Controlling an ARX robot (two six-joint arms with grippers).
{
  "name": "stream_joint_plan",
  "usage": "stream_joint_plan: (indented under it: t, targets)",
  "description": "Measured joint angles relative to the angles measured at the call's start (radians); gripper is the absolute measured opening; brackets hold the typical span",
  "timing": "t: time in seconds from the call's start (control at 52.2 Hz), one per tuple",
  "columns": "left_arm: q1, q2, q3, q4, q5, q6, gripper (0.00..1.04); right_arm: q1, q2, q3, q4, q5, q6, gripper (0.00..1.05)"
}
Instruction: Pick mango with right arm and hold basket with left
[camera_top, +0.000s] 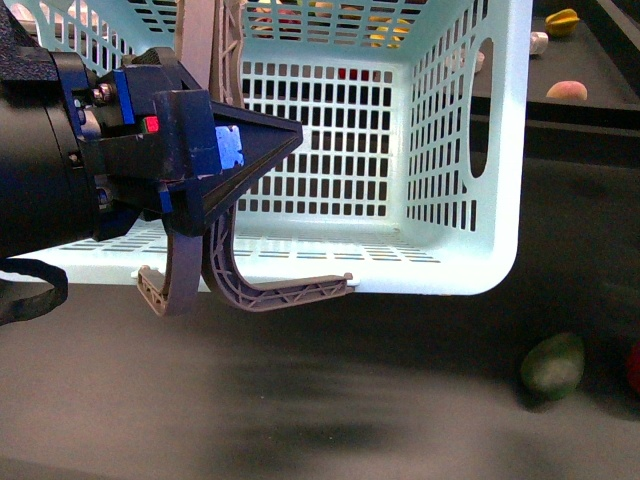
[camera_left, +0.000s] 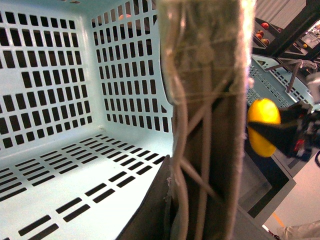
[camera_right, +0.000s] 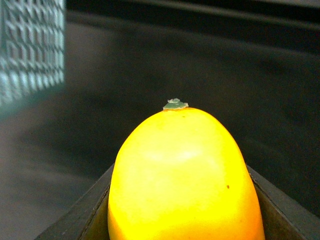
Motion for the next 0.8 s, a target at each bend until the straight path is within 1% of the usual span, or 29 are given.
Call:
stream_joint_plan:
  t: [0.172, 0.191, 0.306, 0.421, 0.555, 0.804]
  targets:
    - [0.000, 0.000, 0.000, 0.000, 0.000, 0.000, 0.09, 0.089, -0.217, 0.018, -0.082, 0.035, 0.151, 0.61]
    - [0.000, 0.000, 0.000, 0.000, 0.000, 0.000, 0.09, 0.117, -0.254, 0.028, -0.097, 0.057, 0.189, 0.61]
    - [0.000, 0.000, 0.000, 0.000, 0.000, 0.000, 0.09, 0.244, -0.324, 0.089, -0.131, 0.153, 0.309, 0.61]
    - [0.000, 0.000, 0.000, 0.000, 0.000, 0.000, 0.09, 0.351, -0.313, 0.143, -0.135, 0.227, 0.397, 0.61]
    - [0.000, 0.000, 0.000, 0.000, 0.000, 0.000, 0.09, 0.473, -0.249, 0.219, -0.127, 0.307, 0.459, 0.61]
    - [0.000, 0.000, 0.000, 0.000, 0.000, 0.000, 0.09, 0.623, -0.082, 0.351, -0.103, 0.397, 0.520, 0.61]
